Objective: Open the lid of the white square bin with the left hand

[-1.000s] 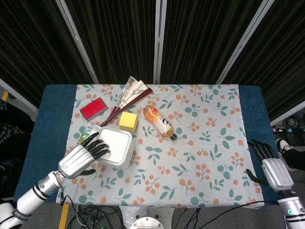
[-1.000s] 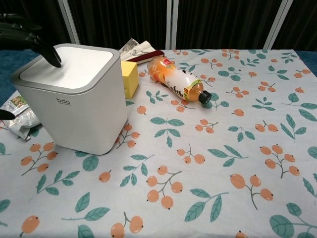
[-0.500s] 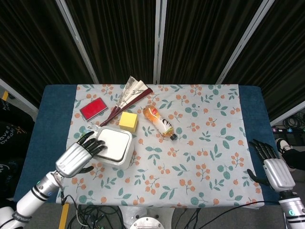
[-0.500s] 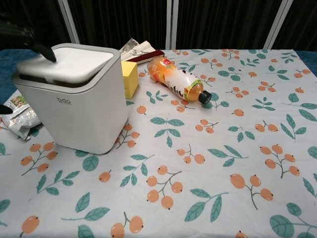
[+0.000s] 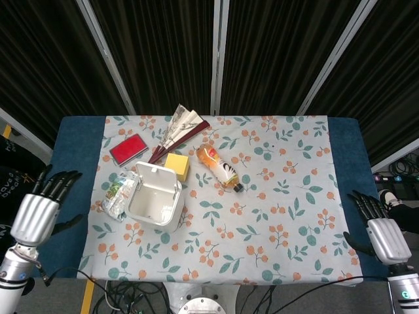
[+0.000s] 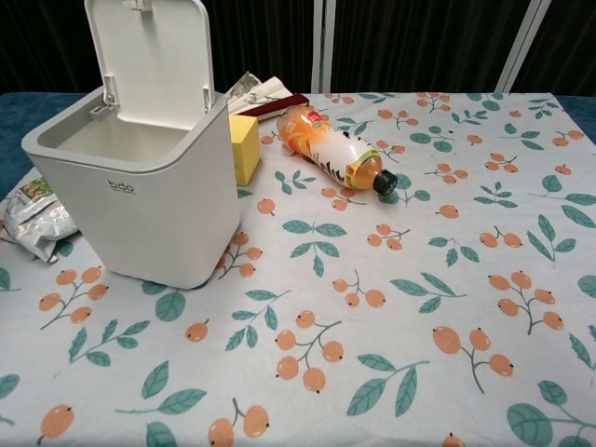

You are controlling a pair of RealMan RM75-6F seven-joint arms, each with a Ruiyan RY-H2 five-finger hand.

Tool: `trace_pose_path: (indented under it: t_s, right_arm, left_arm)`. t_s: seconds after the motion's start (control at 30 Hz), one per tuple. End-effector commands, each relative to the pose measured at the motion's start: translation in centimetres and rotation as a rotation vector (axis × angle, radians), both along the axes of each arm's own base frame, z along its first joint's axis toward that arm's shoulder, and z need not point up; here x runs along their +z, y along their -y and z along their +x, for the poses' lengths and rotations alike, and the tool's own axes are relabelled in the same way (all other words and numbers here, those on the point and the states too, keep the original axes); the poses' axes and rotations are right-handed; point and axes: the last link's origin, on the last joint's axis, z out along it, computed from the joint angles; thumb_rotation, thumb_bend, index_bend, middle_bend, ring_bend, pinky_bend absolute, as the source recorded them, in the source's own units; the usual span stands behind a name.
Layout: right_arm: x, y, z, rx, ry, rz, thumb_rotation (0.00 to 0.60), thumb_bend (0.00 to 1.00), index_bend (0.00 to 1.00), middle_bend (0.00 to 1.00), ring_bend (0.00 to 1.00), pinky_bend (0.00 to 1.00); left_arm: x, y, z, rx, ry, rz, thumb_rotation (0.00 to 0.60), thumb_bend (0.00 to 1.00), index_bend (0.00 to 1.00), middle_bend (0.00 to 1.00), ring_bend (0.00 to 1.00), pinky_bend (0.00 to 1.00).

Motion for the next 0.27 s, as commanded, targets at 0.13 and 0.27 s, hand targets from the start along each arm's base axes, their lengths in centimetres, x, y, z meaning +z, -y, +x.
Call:
trace_pose_path:
  t_s: [0.13, 0.27]
  right_arm:
    - [0.6, 0.2, 0.5, 0.03, -0.002, -0.03, 0.6, 0.26, 0.0, 0.0, 0.0, 0.0]
    - [0.9, 0.1, 1.0, 0.052, -0.002, -0.052, 0.6, 0.26, 0.0, 0.0, 0.0, 0.0]
  left_arm:
    - [-0.8, 3.3, -5.1, 0.287, -0.012, -0.031, 0.6, 0.03, 0.12, 0.15, 0.16, 0.04]
    - [-1.5, 4.6, -5.6, 0.328, 0.001, -0.021, 0.6, 0.03, 0.12, 0.15, 0.16, 0.04]
